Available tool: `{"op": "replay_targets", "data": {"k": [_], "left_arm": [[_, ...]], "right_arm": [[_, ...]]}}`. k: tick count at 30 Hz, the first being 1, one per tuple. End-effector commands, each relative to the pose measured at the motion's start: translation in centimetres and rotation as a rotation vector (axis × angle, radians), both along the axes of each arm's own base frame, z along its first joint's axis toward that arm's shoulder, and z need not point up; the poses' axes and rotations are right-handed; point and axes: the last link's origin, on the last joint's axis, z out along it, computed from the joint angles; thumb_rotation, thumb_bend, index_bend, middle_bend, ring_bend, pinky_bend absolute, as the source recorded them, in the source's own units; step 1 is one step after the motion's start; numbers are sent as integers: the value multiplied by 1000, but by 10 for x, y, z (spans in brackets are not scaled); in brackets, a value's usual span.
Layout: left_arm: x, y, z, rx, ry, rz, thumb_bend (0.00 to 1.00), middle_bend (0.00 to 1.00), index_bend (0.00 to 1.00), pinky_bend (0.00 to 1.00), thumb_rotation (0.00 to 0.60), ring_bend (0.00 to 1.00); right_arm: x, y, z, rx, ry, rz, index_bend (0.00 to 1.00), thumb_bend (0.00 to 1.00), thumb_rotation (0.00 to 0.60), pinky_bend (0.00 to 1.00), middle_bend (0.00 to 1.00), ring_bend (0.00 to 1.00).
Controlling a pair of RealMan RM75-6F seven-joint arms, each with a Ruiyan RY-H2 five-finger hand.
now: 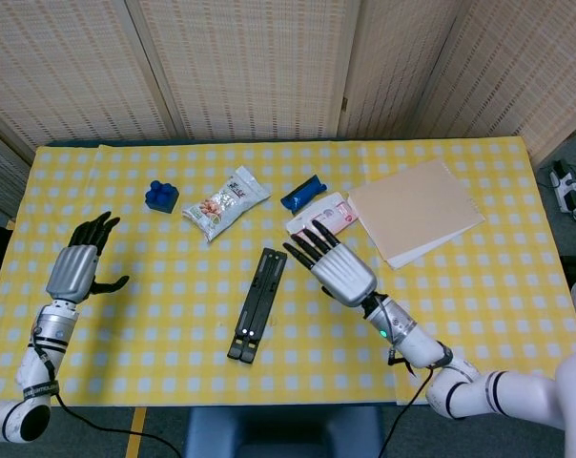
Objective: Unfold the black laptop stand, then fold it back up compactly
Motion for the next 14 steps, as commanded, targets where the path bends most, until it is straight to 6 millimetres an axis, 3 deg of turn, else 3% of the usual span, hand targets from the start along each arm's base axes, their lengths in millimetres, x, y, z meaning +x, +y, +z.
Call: {"op": "replay_targets", "data": {"k": [1,6,14], "left_arm": [[-15,-14,16,36,45,42,251,0,89,0,600,0],[-33,-38,35,109,144,72,251,1,98,0,600,0],[-44,-79,51,170,164,114,251,10,111,0,600,0]], "right_arm": [[-44,18,46,-126,-45,-169,10,213,600,5,122,111],[-94,47,87,-216,-126,-323,10,214,600,25,122,112],[-152,96,127,-337,-225,-461,10,214,600,25,113,108]]}}
